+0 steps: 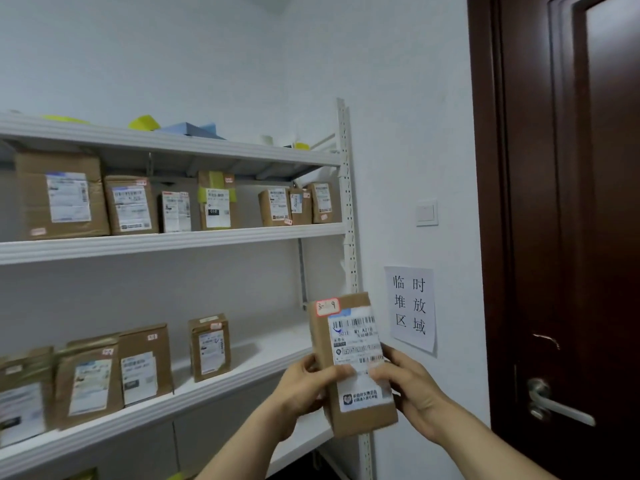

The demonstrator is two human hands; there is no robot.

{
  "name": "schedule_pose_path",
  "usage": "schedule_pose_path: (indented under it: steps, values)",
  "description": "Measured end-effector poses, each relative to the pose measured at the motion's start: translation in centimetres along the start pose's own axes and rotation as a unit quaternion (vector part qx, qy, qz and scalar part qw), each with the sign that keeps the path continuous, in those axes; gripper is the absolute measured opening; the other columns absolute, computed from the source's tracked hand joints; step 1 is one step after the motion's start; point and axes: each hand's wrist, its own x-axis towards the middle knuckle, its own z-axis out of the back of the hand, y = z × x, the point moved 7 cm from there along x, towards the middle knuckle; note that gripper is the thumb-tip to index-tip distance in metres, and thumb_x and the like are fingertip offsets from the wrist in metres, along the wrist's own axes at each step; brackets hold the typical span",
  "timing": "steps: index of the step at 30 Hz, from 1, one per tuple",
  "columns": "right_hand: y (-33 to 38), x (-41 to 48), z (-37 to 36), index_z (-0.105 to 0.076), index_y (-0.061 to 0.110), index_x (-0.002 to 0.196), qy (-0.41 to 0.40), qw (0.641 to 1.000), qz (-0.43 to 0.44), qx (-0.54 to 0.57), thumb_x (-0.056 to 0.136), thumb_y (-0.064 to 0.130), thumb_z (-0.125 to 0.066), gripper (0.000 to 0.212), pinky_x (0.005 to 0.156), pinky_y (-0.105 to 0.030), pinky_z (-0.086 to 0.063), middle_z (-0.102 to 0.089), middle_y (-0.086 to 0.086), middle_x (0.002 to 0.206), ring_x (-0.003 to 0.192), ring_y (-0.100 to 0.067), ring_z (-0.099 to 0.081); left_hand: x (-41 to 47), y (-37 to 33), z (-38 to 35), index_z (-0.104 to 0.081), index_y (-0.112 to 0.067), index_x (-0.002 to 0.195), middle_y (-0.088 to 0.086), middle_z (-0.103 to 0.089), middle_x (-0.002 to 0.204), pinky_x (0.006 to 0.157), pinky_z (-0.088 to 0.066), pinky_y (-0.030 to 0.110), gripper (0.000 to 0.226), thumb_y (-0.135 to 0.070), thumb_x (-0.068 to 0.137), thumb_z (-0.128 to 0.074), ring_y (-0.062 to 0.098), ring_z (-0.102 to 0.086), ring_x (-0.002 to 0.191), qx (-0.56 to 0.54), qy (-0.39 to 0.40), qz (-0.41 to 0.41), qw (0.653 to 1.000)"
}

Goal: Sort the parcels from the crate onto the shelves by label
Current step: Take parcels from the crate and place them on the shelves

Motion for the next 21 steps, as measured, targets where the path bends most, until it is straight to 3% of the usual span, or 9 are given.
schedule_pose_path:
  steps: [4, 8, 9, 11, 13, 15, 17, 19, 21]
  values:
    - [0.8, 1.3, 0.7, -0.052, 0.024, 0.129, 0.000, 0.998, 0.030, -0.046, 0.049, 0.013, -0.077, 0.085, 0.076, -0.031, -0.056, -0.072, -0.003, 0.107, 0.098, -0.021, -0.069, 1.3, -1.7, -0.1, -0.060, -0.015, 0.114, -0.001, -0.072, 0.101, 0.060, -0.053, 0.020, 0.057, -0.027, 0.065, -0.086, 0.012, -0.071, 0.084, 0.007, -0.049, -0.020, 0.999]
    - [2.4, 3.1, 0.5, -0.032, 0.028, 0.141, 0.042, 0.988, 0.084, -0.125, 0.048, 0.007, -0.084, 0.108, 0.086, -0.030, -0.054, -0.067, 0.003, 0.119, 0.106, -0.013, -0.066, 3.5, -2.7, 0.2, -0.060, -0.017, 0.113, -0.002, -0.072, 0.102, 0.066, -0.052, 0.023, 0.085, -0.046, 0.039, -0.088, 0.014, -0.069, 0.091, 0.022, -0.102, -0.037, 0.994]
    - [2.2, 3.9, 0.6, -0.023, 0.027, 0.146, 0.039, 0.985, 0.086, -0.147, 0.043, 0.012, -0.090, 0.123, 0.091, -0.031, -0.053, -0.062, 0.002, 0.127, 0.112, -0.013, -0.062, 4.1, -3.0, 0.3, -0.062, -0.016, 0.111, -0.003, -0.073, 0.100, 0.065, -0.052, 0.023, 0.082, -0.046, 0.040, -0.088, 0.013, -0.070, 0.089, 0.025, -0.107, -0.039, 0.993]
    - [2.0, 5.3, 0.6, -0.005, 0.032, 0.150, 0.018, 0.975, 0.092, -0.201, 0.027, 0.039, -0.097, 0.154, 0.101, -0.035, -0.048, -0.044, 0.002, 0.142, 0.125, -0.012, -0.051, 5.0, -3.9, 0.2, -0.065, -0.015, 0.108, -0.002, -0.074, 0.095, 0.064, -0.053, 0.023, 0.063, -0.037, 0.055, -0.089, 0.012, -0.071, 0.085, 0.030, -0.105, -0.043, 0.993]
    - [2.5, 6.5, 0.7, 0.004, 0.036, 0.150, -0.028, 0.964, 0.110, -0.240, 0.017, 0.055, -0.090, 0.164, 0.106, -0.031, -0.042, -0.032, 0.003, 0.143, 0.130, -0.011, -0.041, 6.0, -4.8, -0.2, -0.066, -0.013, 0.106, -0.001, -0.075, 0.091, 0.062, -0.054, 0.022, 0.045, -0.027, 0.068, -0.084, 0.011, -0.072, 0.080, 0.035, -0.094, -0.046, 0.994]
    - [3.5, 7.8, 1.0, 0.012, 0.032, 0.149, -0.074, 0.955, 0.118, -0.261, 0.026, 0.048, -0.081, 0.156, 0.102, -0.021, -0.037, -0.025, 0.001, 0.137, 0.129, -0.013, -0.035, 7.5, -5.7, -0.4, -0.066, -0.013, 0.103, -0.002, -0.073, 0.087, 0.054, -0.052, 0.016, 0.032, -0.021, 0.075, -0.079, 0.003, -0.070, 0.068, 0.033, -0.082, -0.055, 0.995]
    - [3.7, 10.5, 1.8, 0.007, 0.029, 0.150, -0.110, 0.950, 0.125, -0.264, 0.032, 0.045, -0.076, 0.145, 0.100, -0.021, -0.037, -0.028, 0.001, 0.134, 0.128, -0.015, -0.036, 9.2, -6.9, -0.1, -0.064, -0.012, 0.107, -0.005, -0.070, 0.088, 0.052, -0.050, 0.013, 0.031, -0.024, 0.080, -0.075, -0.003, -0.068, 0.063, 0.036, -0.070, -0.068, 0.995]
    - [3.4, 14.1, 3.1, -0.013, 0.030, 0.147, -0.152, 0.944, 0.145, -0.256, 0.034, 0.048, -0.079, 0.132, 0.103, -0.033, -0.044, -0.043, 0.001, 0.131, 0.124, -0.017, -0.046, 11.3, -8.0, 1.1, -0.058, -0.011, 0.117, -0.007, -0.066, 0.099, 0.065, -0.051, 0.016, 0.043, -0.037, 0.084, -0.068, -0.003, -0.066, 0.076, 0.051, -0.076, -0.077, 0.993]
    - [2.9, 17.7, 4.6, -0.028, 0.034, 0.136, -0.189, 0.945, 0.147, -0.224, 0.036, 0.046, -0.082, 0.114, 0.098, -0.040, -0.048, -0.053, 0.002, 0.122, 0.115, -0.017, -0.054, 14.3, -9.0, 3.4, -0.046, -0.011, 0.135, 0.000, -0.056, 0.125, 0.092, -0.046, 0.030, 0.068, -0.054, 0.084, -0.059, 0.011, -0.057, 0.107, 0.081, -0.109, -0.091, 0.987]
